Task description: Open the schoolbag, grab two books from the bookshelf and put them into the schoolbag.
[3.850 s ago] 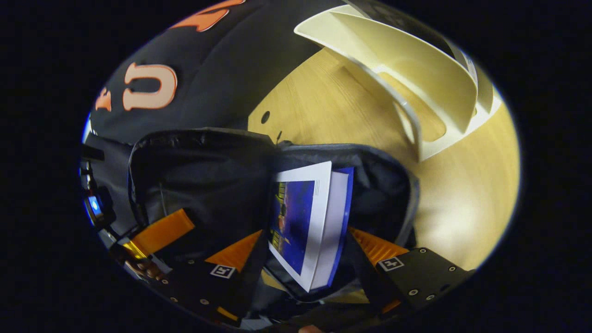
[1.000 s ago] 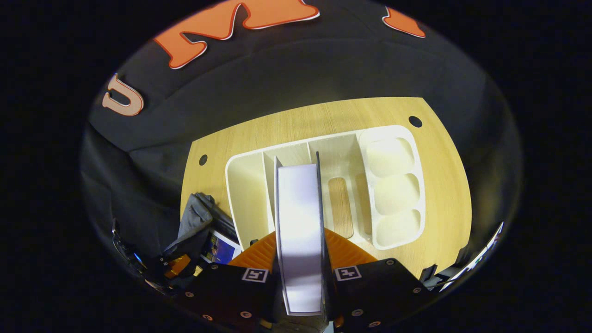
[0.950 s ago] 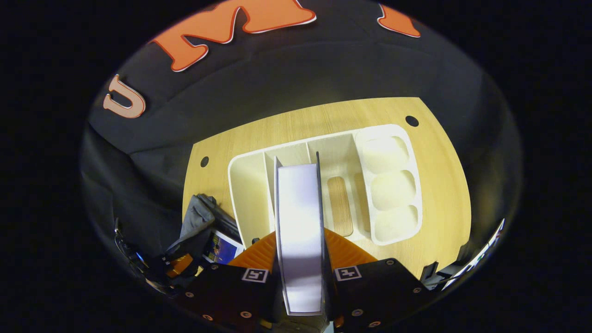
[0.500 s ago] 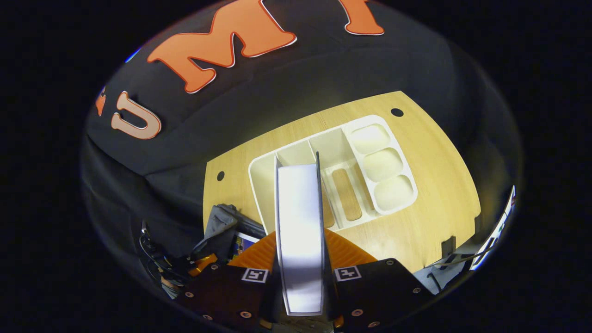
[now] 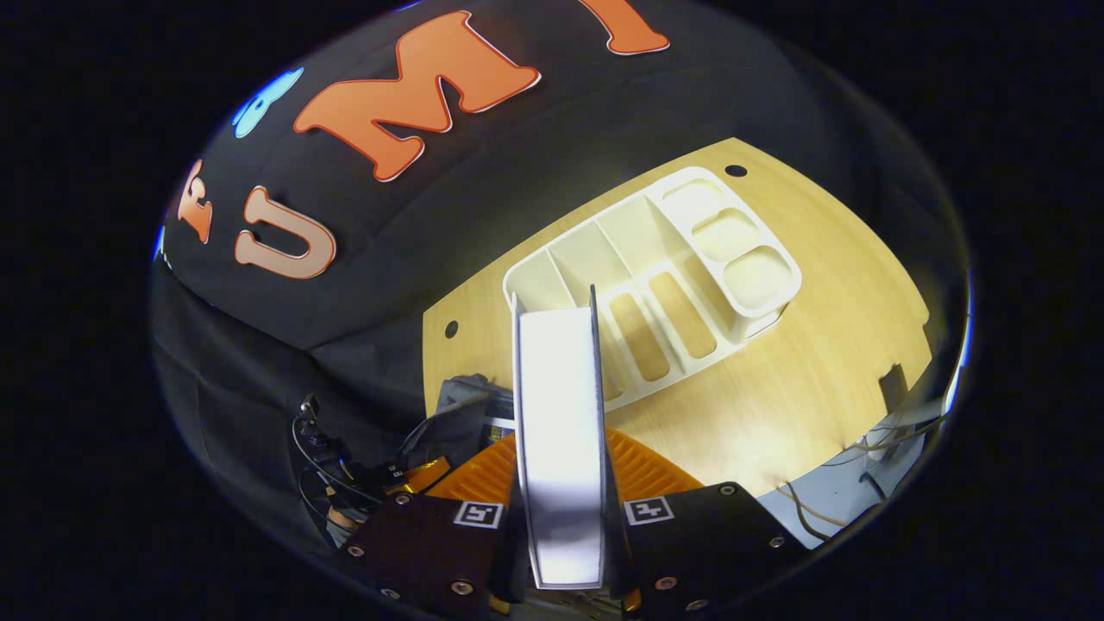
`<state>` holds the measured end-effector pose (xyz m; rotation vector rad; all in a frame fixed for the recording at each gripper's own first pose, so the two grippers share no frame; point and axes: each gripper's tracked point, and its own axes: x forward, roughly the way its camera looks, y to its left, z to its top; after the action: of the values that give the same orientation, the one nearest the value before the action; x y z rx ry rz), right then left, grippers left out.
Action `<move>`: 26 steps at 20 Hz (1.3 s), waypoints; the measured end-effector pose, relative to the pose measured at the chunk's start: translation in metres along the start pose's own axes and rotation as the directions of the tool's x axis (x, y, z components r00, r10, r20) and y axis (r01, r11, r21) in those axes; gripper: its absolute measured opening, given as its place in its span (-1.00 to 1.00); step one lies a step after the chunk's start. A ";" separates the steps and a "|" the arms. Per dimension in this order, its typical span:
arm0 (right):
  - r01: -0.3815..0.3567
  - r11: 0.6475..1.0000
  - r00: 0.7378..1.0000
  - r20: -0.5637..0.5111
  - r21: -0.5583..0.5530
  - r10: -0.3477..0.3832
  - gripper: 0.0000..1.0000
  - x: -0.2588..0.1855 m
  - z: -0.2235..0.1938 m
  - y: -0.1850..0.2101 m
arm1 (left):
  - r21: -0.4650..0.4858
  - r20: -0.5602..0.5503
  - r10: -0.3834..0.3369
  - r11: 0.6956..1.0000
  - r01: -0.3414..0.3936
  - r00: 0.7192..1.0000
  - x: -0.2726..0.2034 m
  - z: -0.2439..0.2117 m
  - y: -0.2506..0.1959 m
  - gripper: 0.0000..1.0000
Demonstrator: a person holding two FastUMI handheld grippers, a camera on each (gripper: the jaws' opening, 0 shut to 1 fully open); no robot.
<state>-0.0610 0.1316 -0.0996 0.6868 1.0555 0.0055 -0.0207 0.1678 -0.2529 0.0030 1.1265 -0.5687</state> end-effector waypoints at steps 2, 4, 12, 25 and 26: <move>-0.030 0.999 0.999 -0.010 0.019 0.030 -0.27 0.008 -0.019 0.009 | 0.016 0.001 -0.006 1.000 0.006 1.000 -0.002 0.002 0.002 -0.84; -0.041 0.999 0.999 -0.017 0.028 0.042 -0.27 0.019 -0.034 0.014 | 0.023 0.005 -0.008 1.000 0.008 1.000 -0.003 0.002 0.004 -0.85; -0.075 0.997 0.997 0.035 0.028 0.074 -0.27 0.013 -0.056 0.024 | 0.025 0.010 -0.008 1.000 0.007 1.000 -0.007 0.005 0.006 -0.85; -0.283 0.947 0.958 0.007 0.154 0.285 -0.28 0.087 -0.117 0.074 | 0.046 0.046 -0.009 0.999 0.007 0.999 -0.019 0.011 -0.002 -0.85; -0.311 0.933 0.949 0.008 0.182 0.315 -0.28 0.096 -0.119 0.078 | 0.049 0.052 -0.011 0.999 0.009 0.999 -0.020 0.011 -0.002 -0.85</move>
<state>-0.0827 0.2860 -0.1725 1.0180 0.9641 0.1955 -0.0179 0.1716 -0.2305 0.0248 1.0616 -0.6020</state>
